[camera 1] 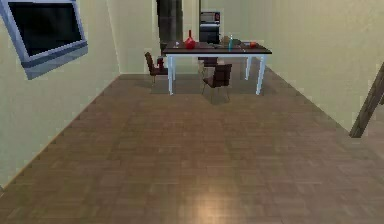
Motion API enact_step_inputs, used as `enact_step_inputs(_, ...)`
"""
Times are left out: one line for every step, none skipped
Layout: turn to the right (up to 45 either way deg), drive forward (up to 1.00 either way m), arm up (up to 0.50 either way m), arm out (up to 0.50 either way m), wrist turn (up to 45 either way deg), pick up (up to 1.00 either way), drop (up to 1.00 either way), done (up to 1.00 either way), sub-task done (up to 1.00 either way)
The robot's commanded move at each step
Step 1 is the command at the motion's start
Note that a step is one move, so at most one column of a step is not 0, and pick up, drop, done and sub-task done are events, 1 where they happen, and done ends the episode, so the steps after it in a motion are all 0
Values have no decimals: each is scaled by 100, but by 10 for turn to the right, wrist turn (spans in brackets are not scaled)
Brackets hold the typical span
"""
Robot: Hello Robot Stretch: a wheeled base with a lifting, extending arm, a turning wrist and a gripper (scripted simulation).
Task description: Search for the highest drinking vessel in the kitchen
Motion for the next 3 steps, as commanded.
enact_step_inputs(-30, 0, 0, 0, 0, 0, 0, 0, 0)
enact_step_inputs(0, 100, 0, 0, 0, 0, 0, 0, 0)
enact_step_inputs(0, 100, 0, 0, 0, 0, 0, 0, 0)
